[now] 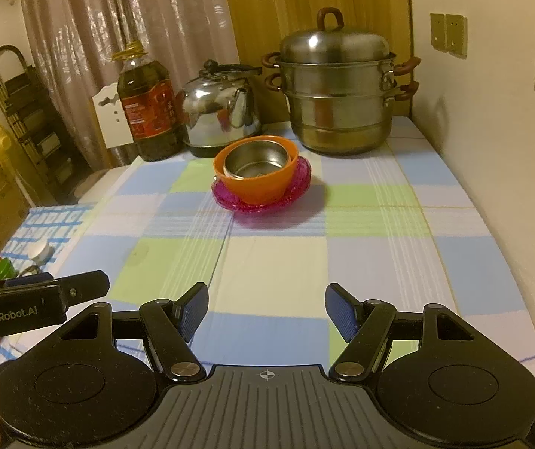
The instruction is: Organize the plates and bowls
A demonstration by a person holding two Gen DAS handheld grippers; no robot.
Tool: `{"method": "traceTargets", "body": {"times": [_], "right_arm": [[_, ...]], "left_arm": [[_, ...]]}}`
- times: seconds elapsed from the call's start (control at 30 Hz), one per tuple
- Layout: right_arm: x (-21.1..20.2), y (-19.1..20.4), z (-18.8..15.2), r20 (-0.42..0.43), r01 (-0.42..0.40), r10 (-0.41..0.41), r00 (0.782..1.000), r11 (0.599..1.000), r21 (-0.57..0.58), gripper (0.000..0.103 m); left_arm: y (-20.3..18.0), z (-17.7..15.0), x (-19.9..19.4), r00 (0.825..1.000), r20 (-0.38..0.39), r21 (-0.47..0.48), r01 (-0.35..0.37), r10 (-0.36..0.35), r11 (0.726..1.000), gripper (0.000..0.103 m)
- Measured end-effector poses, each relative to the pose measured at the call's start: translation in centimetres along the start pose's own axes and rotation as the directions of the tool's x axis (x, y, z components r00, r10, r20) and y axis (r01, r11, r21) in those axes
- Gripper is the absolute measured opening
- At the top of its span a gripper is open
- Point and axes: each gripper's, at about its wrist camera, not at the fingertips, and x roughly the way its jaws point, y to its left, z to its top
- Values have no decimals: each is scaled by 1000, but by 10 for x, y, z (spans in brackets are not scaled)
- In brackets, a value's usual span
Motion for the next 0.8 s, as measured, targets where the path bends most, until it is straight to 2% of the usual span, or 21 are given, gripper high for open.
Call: {"method": "traceTargets", "body": {"times": [0.27,0.8], "right_arm": [[-17,4,-16,-7,3,-3,1000,1000,-19,69],[-22,1,-21,-2,5,-5,1000,1000,5,69]], "left_arm": [[-6,-18,-11,1000,-21,22,2,-1,1000,84],[-11,-25,-19,1000,-26,32,4,-3,999,84]]}}
